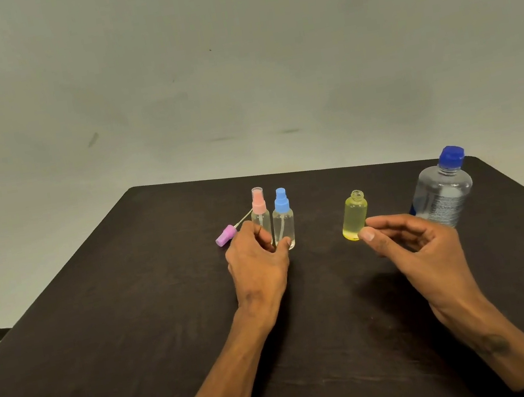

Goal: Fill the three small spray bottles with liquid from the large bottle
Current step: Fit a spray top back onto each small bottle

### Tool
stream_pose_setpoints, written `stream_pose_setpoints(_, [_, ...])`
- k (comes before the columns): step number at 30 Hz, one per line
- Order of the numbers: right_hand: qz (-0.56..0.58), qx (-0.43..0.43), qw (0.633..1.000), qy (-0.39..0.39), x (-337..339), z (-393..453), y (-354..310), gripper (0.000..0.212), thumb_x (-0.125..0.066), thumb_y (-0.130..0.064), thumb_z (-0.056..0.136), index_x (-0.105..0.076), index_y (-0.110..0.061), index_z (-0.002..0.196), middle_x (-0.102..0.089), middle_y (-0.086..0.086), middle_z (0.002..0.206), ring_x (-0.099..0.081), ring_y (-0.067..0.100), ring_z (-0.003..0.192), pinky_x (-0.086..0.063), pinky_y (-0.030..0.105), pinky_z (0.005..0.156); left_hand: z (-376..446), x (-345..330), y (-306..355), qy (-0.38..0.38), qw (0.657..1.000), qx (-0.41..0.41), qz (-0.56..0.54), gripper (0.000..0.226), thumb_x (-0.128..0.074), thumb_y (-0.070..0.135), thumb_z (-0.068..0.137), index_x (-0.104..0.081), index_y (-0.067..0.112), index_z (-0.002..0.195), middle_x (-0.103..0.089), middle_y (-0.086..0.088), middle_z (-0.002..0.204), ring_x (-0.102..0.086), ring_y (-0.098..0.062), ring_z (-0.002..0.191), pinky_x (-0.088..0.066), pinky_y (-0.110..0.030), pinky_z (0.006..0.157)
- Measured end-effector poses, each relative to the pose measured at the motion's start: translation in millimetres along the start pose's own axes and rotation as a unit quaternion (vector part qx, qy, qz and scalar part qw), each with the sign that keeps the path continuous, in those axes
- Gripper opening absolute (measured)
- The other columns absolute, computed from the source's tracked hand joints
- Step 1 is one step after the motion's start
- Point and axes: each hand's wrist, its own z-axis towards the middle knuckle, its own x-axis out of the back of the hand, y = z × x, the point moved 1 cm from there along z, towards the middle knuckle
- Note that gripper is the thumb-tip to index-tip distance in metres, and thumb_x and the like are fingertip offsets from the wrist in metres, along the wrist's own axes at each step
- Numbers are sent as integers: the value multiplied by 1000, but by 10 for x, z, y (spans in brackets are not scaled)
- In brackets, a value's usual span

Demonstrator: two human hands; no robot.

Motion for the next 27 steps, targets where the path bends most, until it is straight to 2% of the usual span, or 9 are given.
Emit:
stream_pose_setpoints(3, [0, 1, 1000, -4, 6, 4, 9, 25, -87, -24, 82, -82, -21, 107, -83, -3, 100, -79, 14, 99, -61, 41, 94, 119, 147, -103, -49, 997, -12, 65, 35, -78, 7, 78, -47, 23, 74, -56, 5, 77, -53, -17, 78, -41, -10, 72])
stream_pose_setpoints(6, [2, 5, 1000, -5, 5, 11, 13, 27, -88, -26, 81, -82, -21, 107, -83, -2, 100, -79, 15, 99, -61, 40, 93, 228, 306, -187, 29, 993, -10, 110, 23, -72, 11, 83, -53, 24, 86, -57, 0, 95, -53, -20, 90, -39, -23, 72])
stream_pose_setpoints(8, [4, 6, 1000, -6, 0, 9, 22, 28, -88, -27, 80, -82, -21, 107, -83, -1, 101, -78, 15, 99, -61, 40, 92, 264, 389, -232, 87, 984, 6, 154, 24, -76, 24, 89, -59, 23, 105, -57, -3, 109, -51, -22, 101, -43, -33, 82])
stream_pose_setpoints(11, [7, 4, 1000, -7, -8, -1, 17, 28, -87, -27, 80, -82, -21, 107, -83, -1, 100, -78, 15, 99, -61, 40, 92, 326, 449, -293, 55, 972, 63, 218, 56, -76, 41, 91, -55, 26, 140, -56, -8, 132, -47, -29, 125, -42, -45, 100])
stream_pose_setpoints(14, [12, 6, 1000, 1, 5, -1, -10, 27, -87, -26, 80, -82, -19, 106, -83, -1, 97, -79, 17, 96, -61, 38, 92, 387, 403, -307, 24, 963, 55, 263, 66, -69, 46, 96, -46, 25, 154, -55, -10, 140, -46, -31, 130, -40, -47, 105])
stream_pose_setpoints(17, [9, 9, 1000, 8, 16, 0, -25, 26, -87, -25, 81, -82, -19, 106, -83, -3, 98, -78, 15, 95, -61, 39, 93, 443, 379, -322, 13, 958, 44, 282, 58, -65, 47, 99, -51, 26, 151, -54, -11, 135, -48, -30, 125, -41, -44, 100])
stream_pose_setpoints(21, [-2, 6, 1000, 8, 25, 0, -17, 28, -87, -27, 80, -82, -20, 107, -83, -4, 99, -78, 14, 96, -62, 42, 94, 468, 370, -365, 2, 952, 25, 304, 39, -62, 46, 101, -65, 27, 134, -53, -8, 125, -47, -26, 115, -35, -36, 88])
stream_pose_setpoints(24, [-2, 6, 1000, 5, 15, -10, -25, 30, -87, -29, 79, -82, -20, 107, -83, -3, 99, -78, 14, 95, -62, 41, 92, 460, 380, -370, 32, 965, 25, 260, 33, -65, 38, 101, -67, 22, 130, -58, -8, 120, -52, -26, 113, -40, -39, 91])
stream_pose_setpoints(27, [-3, 7, 1000, 2, 9, -19, -35, 29, -87, -29, 80, -82, -20, 107, -83, -3, 98, -78, 14, 95, -62, 39, 91, 489, 421, -393, 81, 986, 53, 138, 32, -68, 32, 99, -69, 19, 129, -66, -5, 116, -62, -26, 111, -52, -47, 102])
